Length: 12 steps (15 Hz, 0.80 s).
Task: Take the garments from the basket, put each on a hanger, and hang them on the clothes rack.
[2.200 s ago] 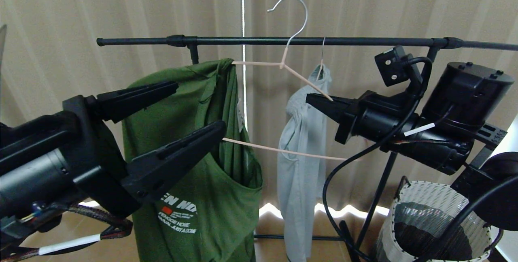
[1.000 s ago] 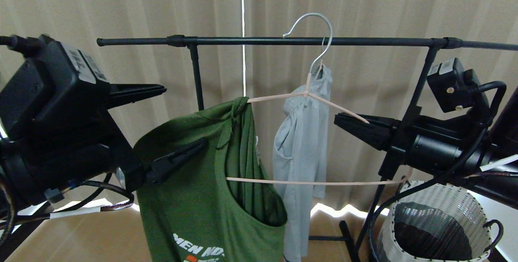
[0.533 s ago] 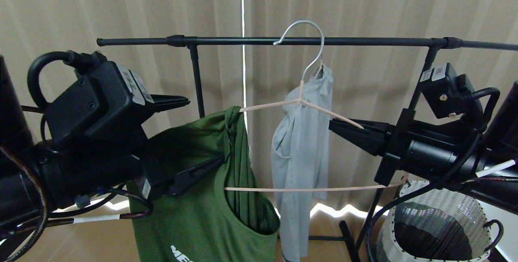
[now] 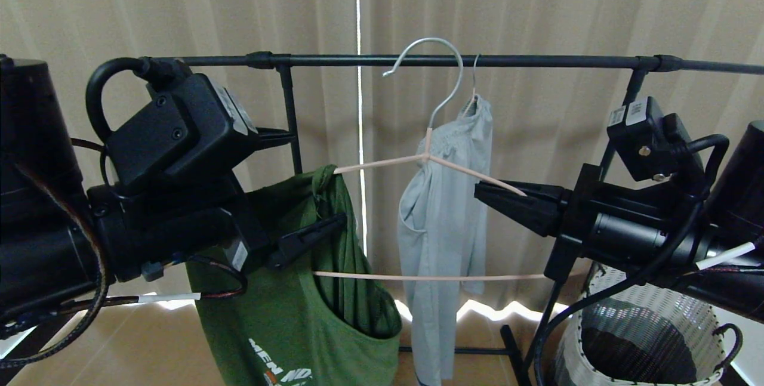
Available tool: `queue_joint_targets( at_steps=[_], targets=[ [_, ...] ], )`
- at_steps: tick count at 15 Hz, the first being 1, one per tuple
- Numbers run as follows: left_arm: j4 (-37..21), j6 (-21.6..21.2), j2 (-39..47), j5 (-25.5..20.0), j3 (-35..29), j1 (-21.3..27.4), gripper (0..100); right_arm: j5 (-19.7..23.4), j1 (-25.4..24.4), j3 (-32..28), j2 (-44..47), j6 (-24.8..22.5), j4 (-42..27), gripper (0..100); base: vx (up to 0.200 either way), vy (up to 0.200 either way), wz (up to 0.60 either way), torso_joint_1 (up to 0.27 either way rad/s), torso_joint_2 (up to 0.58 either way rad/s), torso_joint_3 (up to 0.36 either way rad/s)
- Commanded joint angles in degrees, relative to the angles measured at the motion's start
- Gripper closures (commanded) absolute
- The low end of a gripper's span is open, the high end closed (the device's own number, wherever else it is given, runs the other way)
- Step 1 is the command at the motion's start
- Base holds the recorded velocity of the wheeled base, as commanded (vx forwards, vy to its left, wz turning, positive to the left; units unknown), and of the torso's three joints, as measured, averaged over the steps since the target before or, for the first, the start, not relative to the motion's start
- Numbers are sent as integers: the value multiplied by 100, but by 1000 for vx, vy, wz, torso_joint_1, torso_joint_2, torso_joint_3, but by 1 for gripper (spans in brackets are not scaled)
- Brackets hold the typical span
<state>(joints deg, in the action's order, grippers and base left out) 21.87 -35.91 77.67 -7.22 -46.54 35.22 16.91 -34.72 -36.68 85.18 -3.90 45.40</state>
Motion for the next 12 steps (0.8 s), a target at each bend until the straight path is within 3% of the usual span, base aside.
queue_joint_targets(
  at_steps=[1,4,5,12],
  targets=[
    [1,-12,91,1,-13,-15,0,5,-44,12,17,3,4,100,0,0,0,0,0,0],
    [1,-47,100,1,-4,-15,0,5,-132,-6,8,3,4,100,0,0,0,0,0,0],
    [1,-39,100,10,-4,-24,100,5,-132,-6,8,3,4,100,0,0,0,0,0,0],
    [19,-39,82,10,49,-24,100,5,-132,-6,-19,3,4,100,0,0,0,0,0,0]
  ],
)
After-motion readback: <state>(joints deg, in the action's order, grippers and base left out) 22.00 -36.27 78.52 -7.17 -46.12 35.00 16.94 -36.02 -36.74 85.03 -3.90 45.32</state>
